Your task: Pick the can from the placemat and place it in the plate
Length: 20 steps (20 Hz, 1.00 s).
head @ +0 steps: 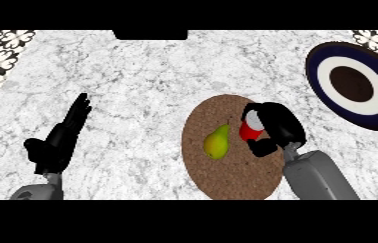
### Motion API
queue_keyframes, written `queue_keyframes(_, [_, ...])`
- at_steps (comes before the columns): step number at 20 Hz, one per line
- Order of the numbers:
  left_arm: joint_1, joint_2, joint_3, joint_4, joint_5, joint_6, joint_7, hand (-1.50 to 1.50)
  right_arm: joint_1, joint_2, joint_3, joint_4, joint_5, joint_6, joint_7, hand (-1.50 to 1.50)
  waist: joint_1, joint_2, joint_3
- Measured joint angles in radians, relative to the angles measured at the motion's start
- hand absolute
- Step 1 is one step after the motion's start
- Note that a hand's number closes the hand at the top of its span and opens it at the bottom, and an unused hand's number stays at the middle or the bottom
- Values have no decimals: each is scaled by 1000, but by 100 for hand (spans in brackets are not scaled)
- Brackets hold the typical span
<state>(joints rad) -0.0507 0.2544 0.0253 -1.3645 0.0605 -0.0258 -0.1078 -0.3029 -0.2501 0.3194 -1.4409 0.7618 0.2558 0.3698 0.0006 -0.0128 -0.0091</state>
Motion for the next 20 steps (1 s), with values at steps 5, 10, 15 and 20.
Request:
queue_keyframes(5, [-6,6,23,17,7,-16,0,0,75,-57,-42,-41,45,-110,-98,150,-11,3,5])
queue_keyframes(10, [35,12,55,13,16,4,-10,0,198,-235,-325,16,-61,-223,-213,150,-91,4,17])
queue_keyframes(15, [55,14,71,4,22,11,-22,0,292,-372,-595,142,-226,-282,-422,150,-105,6,20])
queue_keyframes(20, [61,11,60,-1,22,-4,-30,0,365,-498,-829,321,-386,-273,-706,150,-75,8,18])
